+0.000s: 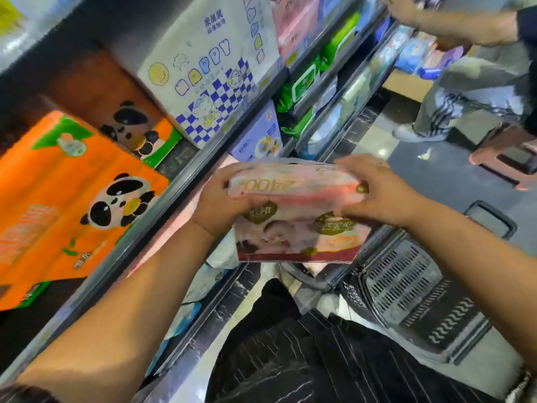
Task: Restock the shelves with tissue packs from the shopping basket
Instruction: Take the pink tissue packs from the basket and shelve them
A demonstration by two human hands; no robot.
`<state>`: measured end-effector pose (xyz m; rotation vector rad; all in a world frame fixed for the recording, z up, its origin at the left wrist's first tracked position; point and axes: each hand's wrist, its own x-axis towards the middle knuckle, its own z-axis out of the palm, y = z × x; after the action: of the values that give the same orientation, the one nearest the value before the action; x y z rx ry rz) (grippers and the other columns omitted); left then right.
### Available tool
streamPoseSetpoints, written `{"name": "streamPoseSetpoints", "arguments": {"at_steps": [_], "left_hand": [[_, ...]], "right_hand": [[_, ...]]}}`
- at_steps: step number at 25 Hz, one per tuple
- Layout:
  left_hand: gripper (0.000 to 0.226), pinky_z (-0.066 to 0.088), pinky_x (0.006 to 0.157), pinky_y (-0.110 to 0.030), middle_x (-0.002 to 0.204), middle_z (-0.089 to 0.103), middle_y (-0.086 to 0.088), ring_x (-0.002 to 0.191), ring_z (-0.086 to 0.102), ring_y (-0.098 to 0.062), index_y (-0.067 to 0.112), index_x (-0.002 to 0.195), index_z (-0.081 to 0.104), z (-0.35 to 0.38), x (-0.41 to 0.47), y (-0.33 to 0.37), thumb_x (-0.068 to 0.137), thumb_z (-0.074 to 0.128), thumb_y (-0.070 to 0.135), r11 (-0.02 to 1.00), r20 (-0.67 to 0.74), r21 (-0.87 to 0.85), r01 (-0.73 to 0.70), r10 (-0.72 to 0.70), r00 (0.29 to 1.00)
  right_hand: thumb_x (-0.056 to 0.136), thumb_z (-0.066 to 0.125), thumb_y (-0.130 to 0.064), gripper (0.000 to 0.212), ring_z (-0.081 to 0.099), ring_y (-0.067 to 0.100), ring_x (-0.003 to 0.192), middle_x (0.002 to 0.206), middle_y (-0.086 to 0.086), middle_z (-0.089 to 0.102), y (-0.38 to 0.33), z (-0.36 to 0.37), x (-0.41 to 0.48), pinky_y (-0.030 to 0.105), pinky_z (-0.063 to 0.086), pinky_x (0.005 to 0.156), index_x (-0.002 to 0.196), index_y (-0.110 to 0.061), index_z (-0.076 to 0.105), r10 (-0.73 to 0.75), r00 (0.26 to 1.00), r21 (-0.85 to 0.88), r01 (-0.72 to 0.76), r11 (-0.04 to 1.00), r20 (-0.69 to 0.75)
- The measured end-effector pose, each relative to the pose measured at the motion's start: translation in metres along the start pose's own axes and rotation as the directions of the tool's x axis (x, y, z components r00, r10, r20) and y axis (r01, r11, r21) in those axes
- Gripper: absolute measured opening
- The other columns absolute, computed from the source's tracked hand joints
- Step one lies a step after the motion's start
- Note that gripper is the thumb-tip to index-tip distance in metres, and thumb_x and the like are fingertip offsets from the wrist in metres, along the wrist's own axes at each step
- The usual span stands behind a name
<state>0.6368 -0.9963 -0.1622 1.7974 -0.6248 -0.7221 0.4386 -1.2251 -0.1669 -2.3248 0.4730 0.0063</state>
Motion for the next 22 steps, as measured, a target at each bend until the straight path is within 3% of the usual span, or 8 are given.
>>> {"name": "streamPoseSetpoints", "arguments": {"at_steps": [2, 4, 6, 8, 10, 15, 19, 22], "left_hand": [[0.065, 0.055, 0.071, -0.022, 0.103, 0.066, 0.003, 0.088, 0.068, -0.006, 0.033, 0.106, 0.067, -0.018, -0.023, 0.009, 0.044, 0.088, 0.024, 0.998, -0.080, -0.056, 0.024, -0.029, 0.996], [0.062, 0.055, 0.070, -0.023, 0.100, 0.068, 0.005, 0.087, 0.069, -0.007, 0.042, 0.099, 0.067, -0.034, -0.046, 0.019, 0.044, 0.089, 0.024, 0.997, -0.173, -0.075, 0.029, -0.042, 0.984], [0.059, 0.056, 0.068, -0.024, 0.092, 0.071, 0.005, 0.085, 0.070, -0.008, 0.032, 0.103, 0.064, -0.048, -0.070, 0.028, 0.051, 0.088, 0.015, 0.994, -0.242, -0.105, 0.020, -0.045, 0.969], [0.054, 0.056, 0.067, -0.027, 0.091, 0.074, 0.002, 0.086, 0.071, -0.017, 0.021, 0.108, 0.062, -0.063, -0.095, 0.037, 0.059, 0.084, 0.010, 0.986, -0.276, -0.166, 0.007, -0.053, 0.960], [0.054, 0.057, 0.069, -0.033, 0.098, 0.073, -0.007, 0.091, 0.071, -0.028, 0.016, 0.114, 0.061, -0.079, -0.120, 0.040, 0.064, 0.080, 0.008, 0.972, -0.323, -0.235, -0.012, -0.066, 0.944], [0.064, 0.055, 0.073, -0.038, 0.102, 0.072, -0.011, 0.091, 0.069, -0.032, 0.020, 0.112, 0.063, -0.118, -0.173, 0.041, 0.051, 0.081, 0.024, 0.953, -0.470, -0.296, -0.063, -0.088, 0.878], [0.060, 0.055, 0.072, -0.033, 0.104, 0.072, -0.006, 0.092, 0.070, -0.026, 0.023, 0.111, 0.063, -0.145, -0.211, 0.047, 0.054, 0.081, 0.027, 0.948, -0.617, -0.277, -0.155, -0.052, 0.786], [0.050, 0.055, 0.074, -0.031, 0.108, 0.070, -0.004, 0.096, 0.069, -0.023, 0.029, 0.112, 0.062, -0.163, -0.237, 0.057, 0.067, 0.079, 0.018, 0.947, -0.704, -0.222, -0.233, 0.009, 0.710]], "right_hand": [[0.056, 0.081, -0.064, 0.093, 0.033, 0.020, 0.132, 0.140, 0.008, 0.038, -0.018, 0.008, 0.002, 0.025, 0.024, 0.111, 0.136, -0.030, 0.049, -0.021, 0.996, 0.091, 0.028, 0.995, -0.084], [0.052, 0.081, -0.057, 0.093, 0.033, 0.011, 0.126, 0.139, 0.003, 0.033, -0.038, 0.013, 0.005, 0.001, 0.020, 0.100, 0.134, -0.025, 0.052, 0.004, 0.991, 0.216, 0.025, 0.976, -0.135], [0.055, 0.087, -0.044, 0.087, 0.043, 0.008, 0.118, 0.132, 0.000, 0.041, -0.057, 0.017, 0.006, -0.006, 0.026, 0.089, 0.131, -0.020, 0.054, -0.014, 0.990, 0.315, 0.059, 0.947, -0.141], [0.065, 0.088, -0.022, 0.070, 0.058, 0.006, 0.102, 0.123, -0.002, 0.055, -0.078, 0.017, 0.004, 0.003, 0.044, 0.081, 0.127, -0.023, 0.055, -0.012, 0.991, 0.455, 0.073, 0.888, -0.137], [0.066, 0.086, -0.011, 0.069, 0.060, 0.005, 0.102, 0.125, 0.000, 0.058, -0.099, 0.021, 0.004, 0.012, 0.052, 0.080, 0.124, -0.029, 0.054, -0.054, 0.994, 0.522, 0.097, 0.848, -0.097], [0.043, 0.087, -0.049, 0.078, 0.063, 0.014, 0.107, 0.119, -0.004, 0.061, -0.163, 0.037, 0.006, 0.042, 0.053, 0.092, 0.111, -0.059, 0.050, -0.202, 0.978, 0.545, 0.202, 0.814, -0.061], [0.042, 0.084, -0.054, 0.076, 0.062, 0.014, 0.107, 0.120, -0.006, 0.060, -0.212, 0.051, 0.009, 0.040, 0.054, 0.092, 0.110, -0.056, 0.049, -0.239, 0.967, 0.521, 0.251, 0.816, -0.091], [0.047, 0.083, -0.051, 0.072, 0.060, 0.003, 0.103, 0.119, -0.012, 0.059, -0.255, 0.061, 0.004, 0.019, 0.051, 0.087, 0.110, -0.054, 0.047, -0.277, 0.952, 0.501, 0.303, 0.811, -0.127]]}}
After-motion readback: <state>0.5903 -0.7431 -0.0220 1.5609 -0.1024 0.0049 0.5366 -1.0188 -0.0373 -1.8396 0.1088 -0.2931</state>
